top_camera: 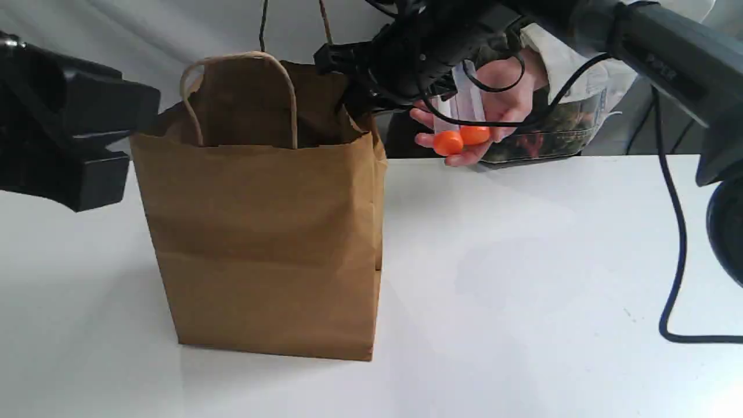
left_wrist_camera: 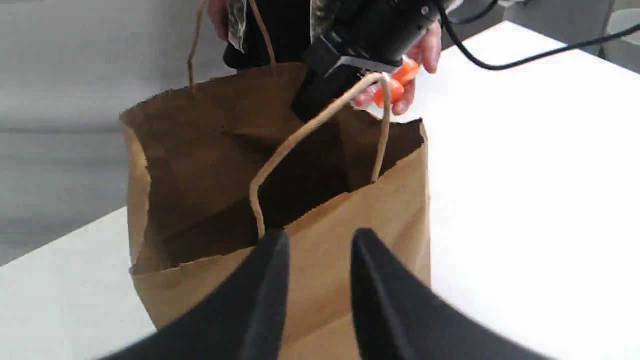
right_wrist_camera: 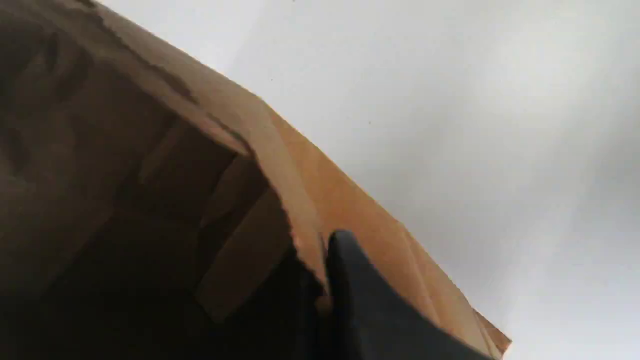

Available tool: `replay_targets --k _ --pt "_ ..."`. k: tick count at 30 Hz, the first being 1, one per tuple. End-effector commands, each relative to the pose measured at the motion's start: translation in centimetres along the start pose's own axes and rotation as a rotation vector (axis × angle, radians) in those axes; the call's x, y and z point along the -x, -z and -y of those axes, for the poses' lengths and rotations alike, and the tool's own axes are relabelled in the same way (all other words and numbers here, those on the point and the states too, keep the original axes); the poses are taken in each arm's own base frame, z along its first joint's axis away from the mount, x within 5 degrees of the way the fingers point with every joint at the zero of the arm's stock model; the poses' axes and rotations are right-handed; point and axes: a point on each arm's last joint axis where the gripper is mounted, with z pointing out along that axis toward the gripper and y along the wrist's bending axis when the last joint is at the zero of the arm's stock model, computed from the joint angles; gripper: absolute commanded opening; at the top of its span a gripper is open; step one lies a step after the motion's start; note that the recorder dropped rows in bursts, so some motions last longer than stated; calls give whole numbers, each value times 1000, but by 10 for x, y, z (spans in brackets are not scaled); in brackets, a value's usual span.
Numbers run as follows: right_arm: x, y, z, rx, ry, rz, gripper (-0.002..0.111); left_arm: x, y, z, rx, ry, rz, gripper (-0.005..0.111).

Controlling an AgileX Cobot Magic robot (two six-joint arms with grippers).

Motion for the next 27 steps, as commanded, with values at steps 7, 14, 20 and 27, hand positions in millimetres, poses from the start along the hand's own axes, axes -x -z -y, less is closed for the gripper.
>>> replay_targets --k 7,14,20,27 --pt "-2 1 -4 27 -1 -25 0 -3 -34 4 -5 -195 -44 70" --pt "-2 1 -5 30 -3 -25 0 -5 -58 10 -35 -231 -32 69" --pt "-2 1 -5 30 1 -24 0 2 -58 9 -31 -228 11 46" --pt "-2 1 -5 30 20 -22 0 4 -55 9 -28 -232 10 0"
